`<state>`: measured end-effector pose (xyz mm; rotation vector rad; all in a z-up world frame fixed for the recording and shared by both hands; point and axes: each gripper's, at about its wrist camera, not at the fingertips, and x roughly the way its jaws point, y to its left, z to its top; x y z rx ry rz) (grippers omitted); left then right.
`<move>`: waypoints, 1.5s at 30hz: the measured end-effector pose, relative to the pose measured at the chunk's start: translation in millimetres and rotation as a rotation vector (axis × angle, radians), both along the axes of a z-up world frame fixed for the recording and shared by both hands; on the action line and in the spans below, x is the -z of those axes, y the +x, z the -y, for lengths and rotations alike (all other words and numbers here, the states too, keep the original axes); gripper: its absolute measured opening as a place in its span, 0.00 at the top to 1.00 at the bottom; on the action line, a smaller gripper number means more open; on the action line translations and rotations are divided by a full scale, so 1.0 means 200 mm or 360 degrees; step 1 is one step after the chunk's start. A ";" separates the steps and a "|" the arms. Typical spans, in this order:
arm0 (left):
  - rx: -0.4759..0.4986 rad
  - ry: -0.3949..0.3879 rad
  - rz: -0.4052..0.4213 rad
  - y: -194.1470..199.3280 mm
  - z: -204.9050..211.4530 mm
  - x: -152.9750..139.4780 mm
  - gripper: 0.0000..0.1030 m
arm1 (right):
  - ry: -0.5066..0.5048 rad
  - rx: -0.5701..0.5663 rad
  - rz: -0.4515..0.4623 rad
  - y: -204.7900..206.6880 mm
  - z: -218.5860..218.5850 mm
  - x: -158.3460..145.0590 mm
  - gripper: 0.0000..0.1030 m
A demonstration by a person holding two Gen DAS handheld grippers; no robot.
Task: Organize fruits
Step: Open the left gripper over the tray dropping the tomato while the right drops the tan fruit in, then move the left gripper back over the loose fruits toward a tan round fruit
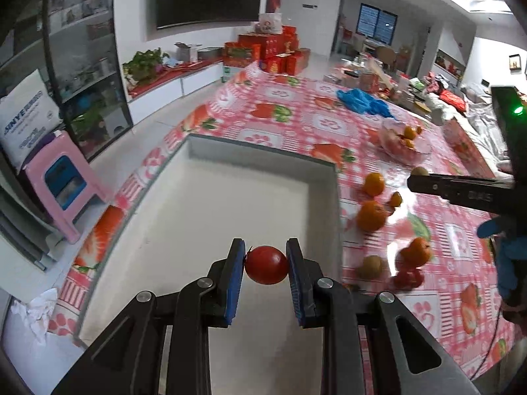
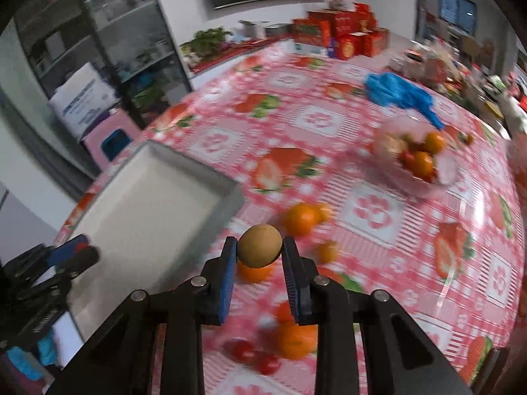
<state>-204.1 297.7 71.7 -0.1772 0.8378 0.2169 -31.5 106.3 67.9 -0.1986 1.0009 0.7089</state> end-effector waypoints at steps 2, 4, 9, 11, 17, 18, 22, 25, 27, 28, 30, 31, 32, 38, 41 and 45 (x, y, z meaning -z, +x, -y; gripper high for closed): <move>-0.0028 0.0058 -0.0010 0.00 -0.03 0.03 0.73 | 0.0006 -0.0065 -0.0022 -0.06 -0.09 0.01 0.71; -0.0038 0.0022 -0.0034 -0.01 -0.05 0.06 0.73 | 0.0001 -0.0107 -0.0043 -0.10 -0.15 0.04 0.71; -0.0063 0.0004 -0.0064 -0.03 -0.10 0.13 0.73 | -0.0042 -0.0199 -0.0082 -0.18 -0.28 0.10 0.71; -0.0069 0.0005 -0.0064 -0.03 -0.11 0.14 0.73 | -0.0053 -0.0219 -0.0096 -0.20 -0.31 0.12 0.71; -0.0059 0.0016 -0.0097 -0.03 -0.13 0.20 0.73 | -0.0094 -0.0268 -0.0113 -0.25 -0.40 0.16 0.71; -0.0059 0.0012 -0.0102 -0.02 -0.13 0.21 0.73 | -0.0100 -0.0277 -0.0117 -0.26 -0.42 0.17 0.71; -0.0040 -0.0015 -0.0118 -0.03 -0.14 0.23 0.73 | -0.0134 -0.0315 -0.0136 -0.28 -0.46 0.19 0.71; -0.0035 0.0009 -0.0118 -0.03 -0.13 0.23 0.73 | -0.0135 -0.0319 -0.0135 -0.29 -0.47 0.19 0.56; -0.0040 0.0009 -0.0129 -0.03 -0.14 0.24 0.73 | -0.0118 -0.0312 -0.0132 -0.29 -0.47 0.18 0.36; -0.0047 0.0009 -0.0140 -0.03 -0.14 0.24 0.72 | -0.0100 -0.0310 -0.0130 -0.29 -0.47 0.16 0.29; -0.0057 0.0002 -0.0159 -0.03 -0.15 0.25 0.50 | -0.0085 -0.0311 -0.0116 -0.30 -0.45 0.14 0.26; -0.0075 0.0007 -0.0157 -0.03 -0.15 0.25 0.18 | -0.0082 -0.0310 -0.0110 -0.30 -0.45 0.13 0.23; -0.0113 0.0033 -0.0122 -0.05 -0.15 0.23 0.10 | -0.0077 -0.0305 -0.0100 -0.30 -0.43 0.12 0.21; -0.0109 0.0103 -0.0063 -0.06 -0.11 0.17 0.07 | -0.0033 -0.0209 -0.0070 -0.26 -0.30 0.07 0.00; -0.0099 0.0112 -0.0068 -0.05 -0.08 0.16 0.07 | 0.0026 -0.0114 -0.0041 -0.21 -0.17 0.03 0.00; -0.0073 0.0109 -0.0075 -0.04 -0.03 0.14 0.07 | 0.0057 0.0043 -0.0048 -0.13 0.04 0.02 0.00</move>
